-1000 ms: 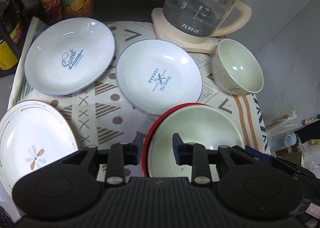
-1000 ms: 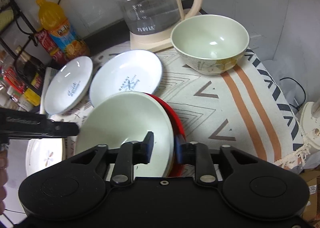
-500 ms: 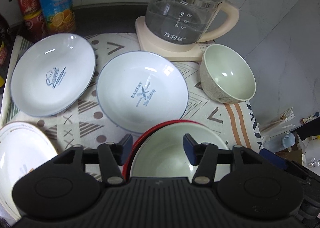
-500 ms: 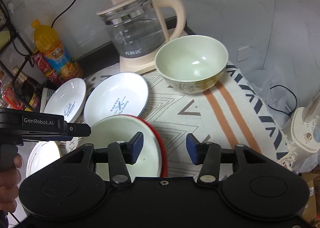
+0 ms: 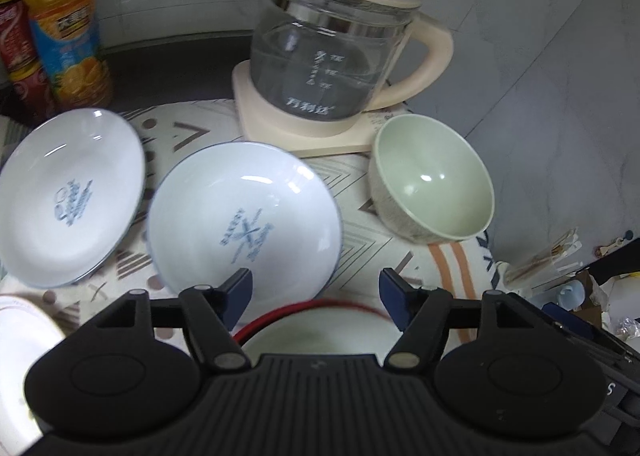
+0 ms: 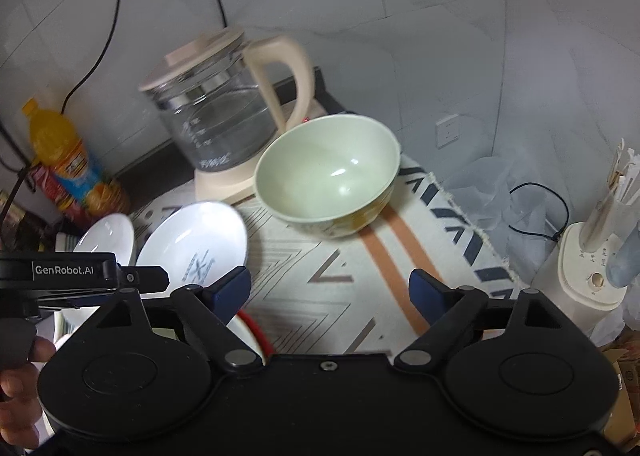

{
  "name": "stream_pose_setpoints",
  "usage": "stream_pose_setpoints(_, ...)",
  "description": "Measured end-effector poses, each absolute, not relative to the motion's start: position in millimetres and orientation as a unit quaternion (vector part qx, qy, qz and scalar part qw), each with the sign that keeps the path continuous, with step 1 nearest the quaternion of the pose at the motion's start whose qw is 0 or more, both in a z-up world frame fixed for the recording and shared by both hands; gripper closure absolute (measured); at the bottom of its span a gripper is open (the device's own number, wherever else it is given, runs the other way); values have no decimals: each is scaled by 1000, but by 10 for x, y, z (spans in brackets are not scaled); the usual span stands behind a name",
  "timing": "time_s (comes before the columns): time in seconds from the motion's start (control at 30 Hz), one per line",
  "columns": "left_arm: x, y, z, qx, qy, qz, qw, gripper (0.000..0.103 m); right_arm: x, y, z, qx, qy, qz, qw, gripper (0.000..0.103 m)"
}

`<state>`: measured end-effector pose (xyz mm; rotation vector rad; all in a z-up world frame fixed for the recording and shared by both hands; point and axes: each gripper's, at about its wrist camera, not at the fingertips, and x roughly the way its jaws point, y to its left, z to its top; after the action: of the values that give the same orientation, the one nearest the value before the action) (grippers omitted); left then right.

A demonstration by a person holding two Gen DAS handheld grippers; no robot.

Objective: Organize plates and bowls
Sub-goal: 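Move the right tool to the smaller pale green bowl, then close the right tool on the rim of the smaller green bowl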

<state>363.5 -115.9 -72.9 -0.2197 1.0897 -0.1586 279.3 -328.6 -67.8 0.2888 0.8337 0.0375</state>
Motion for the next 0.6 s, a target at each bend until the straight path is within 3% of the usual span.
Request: stream_pose_setpoints(0.6, 4227, -1615, -878, -118, 507, -88, 849, 36, 3269, -3562, -845, 173, 405, -14, 898, 31)
